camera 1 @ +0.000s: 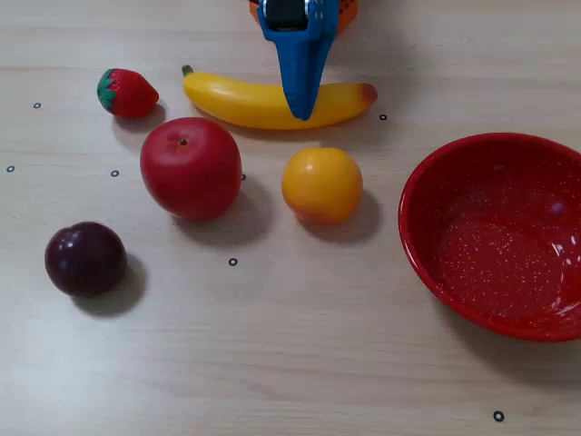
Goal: Put the banana in the red bowl.
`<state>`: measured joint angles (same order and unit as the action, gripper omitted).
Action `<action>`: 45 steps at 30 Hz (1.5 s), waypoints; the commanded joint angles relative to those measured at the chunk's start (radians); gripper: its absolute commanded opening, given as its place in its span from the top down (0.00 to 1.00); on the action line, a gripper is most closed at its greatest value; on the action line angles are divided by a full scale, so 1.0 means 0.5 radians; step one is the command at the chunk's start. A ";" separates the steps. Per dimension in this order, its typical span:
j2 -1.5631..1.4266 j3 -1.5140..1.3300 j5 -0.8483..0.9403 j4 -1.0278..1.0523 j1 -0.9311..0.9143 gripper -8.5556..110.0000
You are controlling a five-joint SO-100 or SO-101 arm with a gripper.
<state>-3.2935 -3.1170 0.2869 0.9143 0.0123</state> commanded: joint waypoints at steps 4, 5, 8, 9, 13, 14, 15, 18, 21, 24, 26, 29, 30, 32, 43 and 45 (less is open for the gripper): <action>-0.031 0.101 -0.046 0.006 0.012 0.93; -0.031 0.101 -0.046 0.006 0.012 0.93; -0.031 0.101 -0.043 0.006 0.012 0.93; -0.031 0.101 -0.043 0.006 0.012 0.93; -0.012 0.144 -0.018 0.018 0.015 0.93; 0.012 0.190 -0.006 0.040 0.012 0.93; 0.046 0.239 0.003 0.055 0.003 0.93; 0.169 0.430 0.000 0.135 -0.012 0.93; 0.374 0.712 -0.040 0.255 0.031 0.93; 0.571 1.015 -0.101 0.408 0.104 0.93; 0.669 1.190 -0.215 0.552 0.147 0.93; 0.813 1.368 -0.377 0.779 0.230 0.93; 0.862 1.420 -0.390 0.850 0.267 0.93; 0.988 1.531 -0.457 0.979 0.337 0.93; 1.353 1.690 -0.752 1.252 0.543 0.93; 1.393 1.684 -0.853 1.325 0.565 0.93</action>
<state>-2.6108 -2.3577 -0.0874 1.5417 0.2485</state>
